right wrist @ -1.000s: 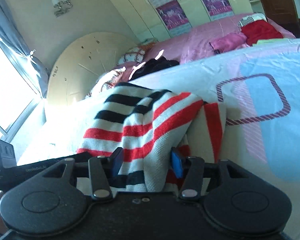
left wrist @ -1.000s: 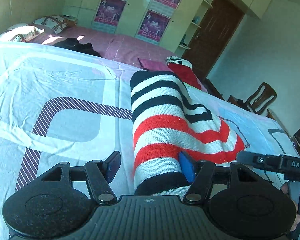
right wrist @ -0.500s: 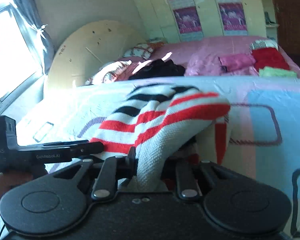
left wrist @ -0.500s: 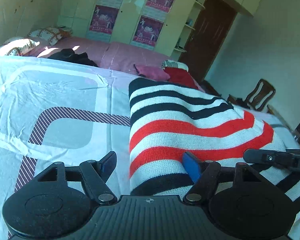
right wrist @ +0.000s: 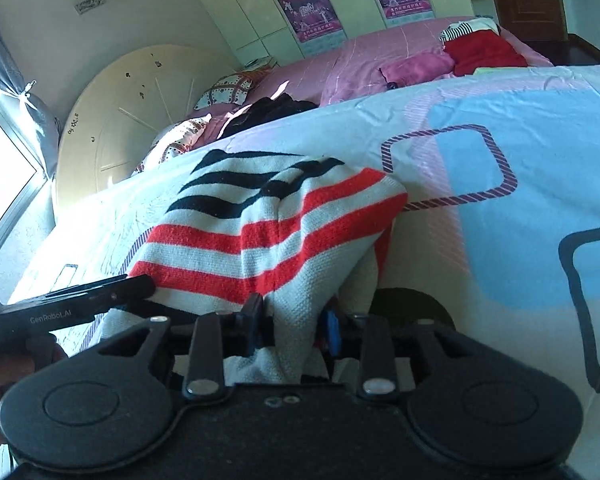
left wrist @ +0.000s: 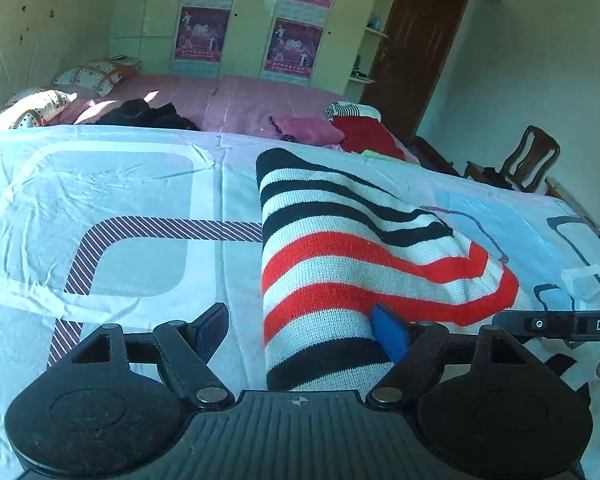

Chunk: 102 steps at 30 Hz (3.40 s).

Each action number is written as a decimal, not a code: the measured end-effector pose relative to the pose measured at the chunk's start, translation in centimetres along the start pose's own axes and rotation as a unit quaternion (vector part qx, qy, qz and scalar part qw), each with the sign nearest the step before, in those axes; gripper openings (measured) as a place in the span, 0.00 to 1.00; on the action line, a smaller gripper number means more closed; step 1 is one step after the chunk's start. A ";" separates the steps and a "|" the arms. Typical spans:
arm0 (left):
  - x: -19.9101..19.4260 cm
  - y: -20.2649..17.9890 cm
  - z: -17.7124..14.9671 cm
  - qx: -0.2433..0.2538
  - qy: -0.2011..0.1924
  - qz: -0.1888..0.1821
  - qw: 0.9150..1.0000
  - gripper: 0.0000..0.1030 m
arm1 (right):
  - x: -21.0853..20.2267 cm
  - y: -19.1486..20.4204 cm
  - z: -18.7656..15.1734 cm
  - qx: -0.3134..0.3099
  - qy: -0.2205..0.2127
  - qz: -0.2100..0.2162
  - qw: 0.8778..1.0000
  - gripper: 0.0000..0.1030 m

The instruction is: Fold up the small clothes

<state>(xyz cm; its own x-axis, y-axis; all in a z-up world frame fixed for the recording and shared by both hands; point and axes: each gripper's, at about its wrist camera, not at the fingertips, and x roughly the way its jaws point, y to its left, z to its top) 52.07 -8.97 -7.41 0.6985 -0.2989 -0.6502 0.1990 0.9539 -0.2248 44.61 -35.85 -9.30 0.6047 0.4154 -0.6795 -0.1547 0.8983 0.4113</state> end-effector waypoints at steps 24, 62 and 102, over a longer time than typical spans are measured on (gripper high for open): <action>-1.7 1.5 -1.2 -0.020 0.006 -0.001 1.000 0.80 | 0.0 0.4 -0.8 0.009 0.001 -0.034 0.999 0.28; 2.4 5.0 -0.6 -0.108 0.100 -0.185 0.972 0.73 | -0.3 -5.1 -1.3 0.157 -0.012 0.099 0.983 0.74; 4.7 3.2 -0.1 -0.068 0.079 -0.183 0.978 0.63 | 3.6 -5.3 -0.6 0.123 0.011 0.121 0.985 0.41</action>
<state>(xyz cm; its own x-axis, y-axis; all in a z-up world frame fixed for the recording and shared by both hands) 55.92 -7.34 -11.29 0.4803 -0.6302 -0.6101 0.3149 0.7730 -0.5507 47.16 -38.99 -14.24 0.5563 0.6185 -0.5550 -0.0965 0.7114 0.6961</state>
